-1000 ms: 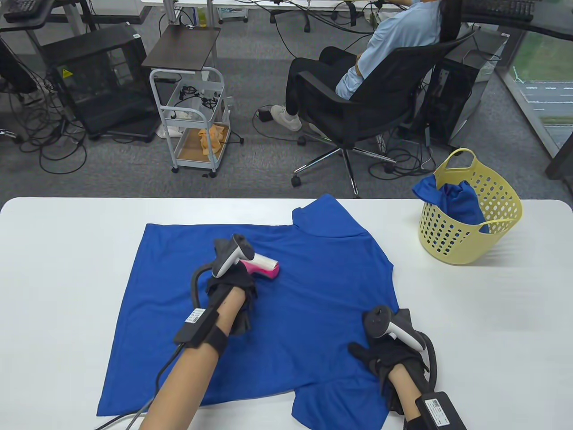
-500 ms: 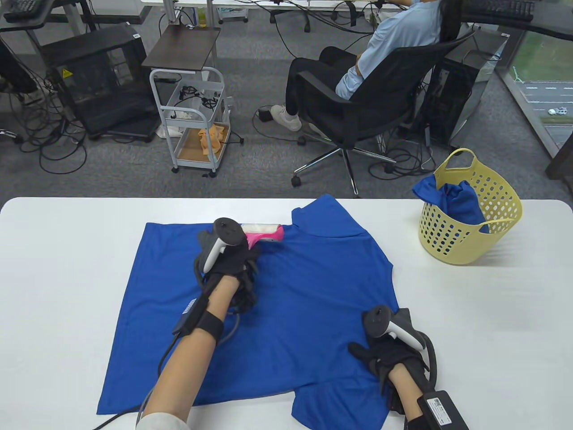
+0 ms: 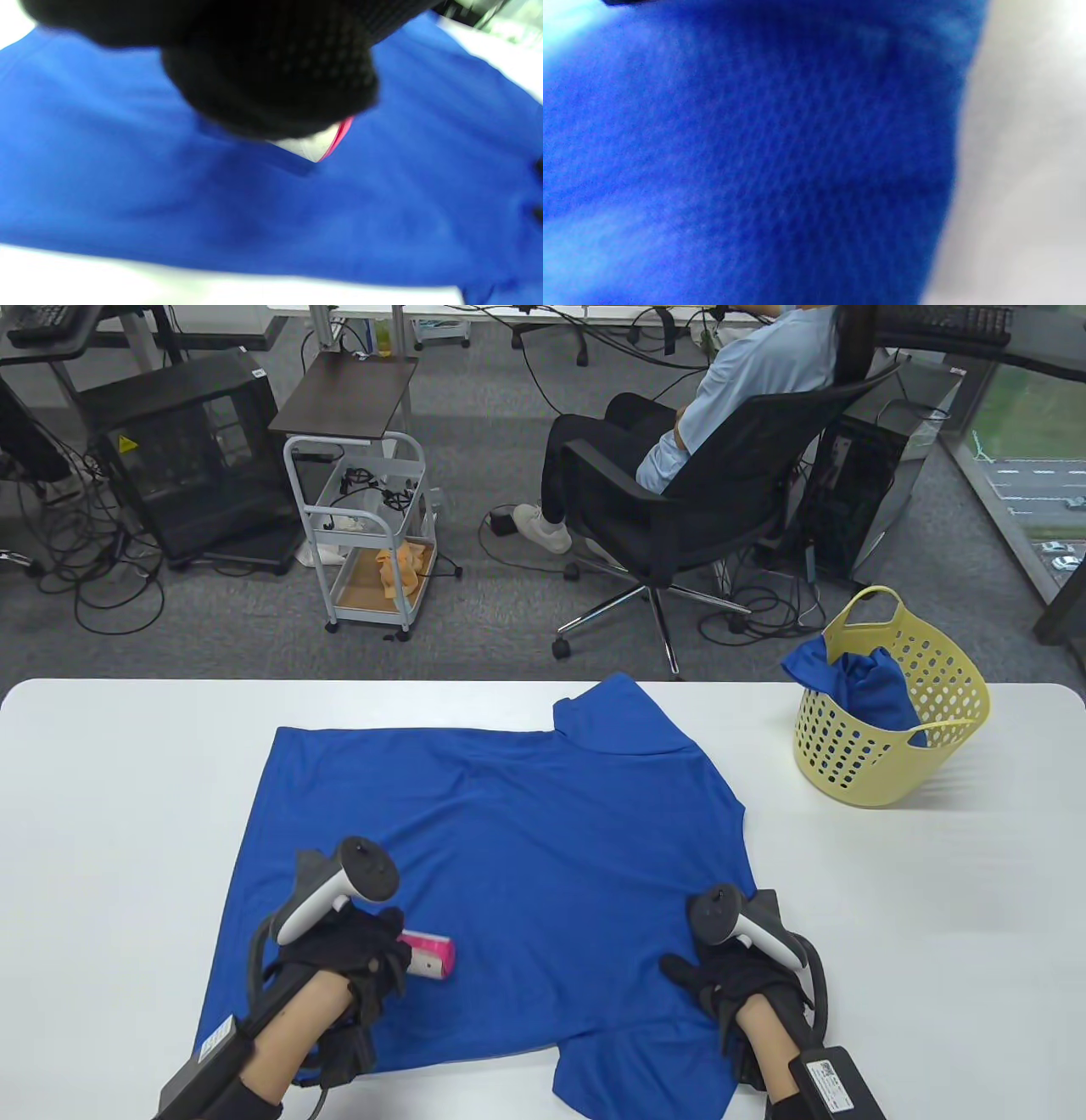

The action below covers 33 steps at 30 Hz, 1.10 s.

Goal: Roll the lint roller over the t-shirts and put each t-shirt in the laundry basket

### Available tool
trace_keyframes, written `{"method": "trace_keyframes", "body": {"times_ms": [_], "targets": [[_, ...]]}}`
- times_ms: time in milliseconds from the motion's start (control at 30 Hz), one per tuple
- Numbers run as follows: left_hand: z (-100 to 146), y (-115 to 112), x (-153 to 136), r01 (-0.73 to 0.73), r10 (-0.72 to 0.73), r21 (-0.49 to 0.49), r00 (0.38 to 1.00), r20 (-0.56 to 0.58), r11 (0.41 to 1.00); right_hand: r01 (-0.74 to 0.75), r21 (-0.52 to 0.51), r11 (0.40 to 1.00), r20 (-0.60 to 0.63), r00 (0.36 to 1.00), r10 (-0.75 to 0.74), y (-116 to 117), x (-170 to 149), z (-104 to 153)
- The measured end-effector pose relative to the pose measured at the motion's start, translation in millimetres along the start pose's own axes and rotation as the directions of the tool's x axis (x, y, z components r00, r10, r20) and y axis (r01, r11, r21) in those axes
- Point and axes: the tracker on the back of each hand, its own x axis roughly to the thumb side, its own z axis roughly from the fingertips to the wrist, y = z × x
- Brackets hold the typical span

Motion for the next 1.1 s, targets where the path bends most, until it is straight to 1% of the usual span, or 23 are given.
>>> {"method": "trace_keyframes", "body": {"times_ms": [33,67,100,133,167,233,267,333,367,433,467,567,633,667,700,733,800,867,900,933,1033,1067,1100], "targets": [[-3.9,-5.3,2.2,0.017,-0.017,-0.003,1.0,-0.015,1.0,0.0,0.0,1.0,0.0,1.0,0.0,0.0,0.0,0.0],[-4.0,-4.2,5.8,-0.02,0.022,0.092,1.0,-0.017,0.996,0.001,0.0,1.0,0.0,1.0,-0.001,0.1,-0.1,0.0],[-10.9,-3.9,10.0,-0.014,0.018,0.143,0.999,-0.03,0.99,0.002,0.0,1.0,0.0,1.0,-0.002,0.1,-0.1,-0.1],[-17.1,0.1,14.7,0.002,0.003,0.142,0.999,-0.037,0.99,0.001,0.001,1.0,0.0,1.0,-0.001,0.2,-0.1,-0.2],[-23.5,3.6,18.1,-0.003,0.011,0.183,0.999,-0.045,0.983,0.0,0.0,1.0,0.0,1.0,0.0,0.2,-0.1,-0.2],[-43.5,13.0,26.4,-0.049,0.065,0.232,0.996,-0.061,0.971,0.002,-0.003,1.0,0.001,1.0,-0.002,0.3,-0.2,0.0],[-58.1,20.1,32.1,-0.064,0.085,0.271,0.994,-0.067,0.96,0.003,-0.005,1.0,0.002,1.0,-0.003,0.4,-0.2,0.0],[-85.3,35.1,41.5,-0.029,0.063,0.329,0.994,-0.094,0.944,0.003,-0.006,1.0,0.003,1.0,-0.003,0.4,-0.2,-0.1],[-103.3,45.7,46.4,-0.002,0.05,0.371,0.991,-0.121,0.929,0.002,-0.005,1.0,0.002,1.0,-0.002,0.3,-0.2,-0.1],[-129.5,62.9,53.3,-0.027,0.082,0.403,0.989,-0.121,0.915,0.0,-0.004,1.0,0.003,1.0,0.0,0.2,-0.2,-0.1],[-145.3,72.9,56.0,-0.052,0.126,0.427,0.981,-0.147,0.903,0.0,-0.002,1.0,0.003,1.0,0.0,0.1,-0.2,0.0],[-186.8,92.6,61.1,-0.122,0.19,0.356,0.968,-0.163,0.927,0.007,0.007,1.0,0.004,1.0,-0.007,-0.1,-0.4,-0.2],[-202.9,98.4,61.2,-0.142,0.213,0.37,0.964,-0.158,0.918,0.006,0.007,1.0,0.005,1.0,-0.006,0.1,-0.3,-0.1],[-205.7,102.1,60.9,-0.145,0.222,0.388,0.962,-0.16,0.91,0.006,0.002,1.0,0.006,1.0,-0.007,0.1,-0.4,0.0],[-205.5,104.6,60.6,-0.155,0.231,0.416,0.963,-0.14,0.896,0.007,0.002,1.0,0.006,1.0,-0.007,0.1,-0.5,0.0],[-202.9,108.3,58.6,-0.188,0.257,0.459,0.962,-0.091,0.868,0.007,0.006,1.0,0.006,1.0,-0.007,0.0,-0.3,-0.3],[-194.5,112.1,53.1,-0.266,0.299,0.504,0.954,0.016,0.822,0.006,0.007,1.0,0.006,1.0,-0.007,0.0,-0.3,-0.3],[-173.4,116.3,40.6,-0.339,0.321,0.547,0.938,0.132,0.765,0.007,0.007,1.0,0.007,1.0,-0.007,0.0,-0.4,-0.3],[-164.8,117.5,35.6,-0.359,0.32,0.553,0.932,0.17,0.752,0.008,0.006,1.0,0.007,1.0,-0.008,0.0,-0.4,-0.3],[-149.5,118.2,27.4,-0.374,0.319,0.551,0.927,0.198,0.746,0.008,0.006,1.0,0.007,1.0,-0.008,0.0,-0.4,-0.3],[-107.3,113.3,6.5,-0.345,0.284,0.512,0.939,0.195,0.787,0.009,0.004,1.0,0.008,1.0,-0.009,0.0,-0.4,-0.3],[-91.7,109.2,-0.9,-0.317,0.261,0.497,0.948,0.18,0.808,0.008,0.005,1.0,0.007,1.0,-0.008,-0.1,-0.4,-0.3],[-71.6,102.2,-9.8,-0.268,0.229,0.461,0.963,0.14,0.846,0.006,0.005,1.0,0.007,1.0,-0.006,-0.2,-0.3,-0.3]]}}
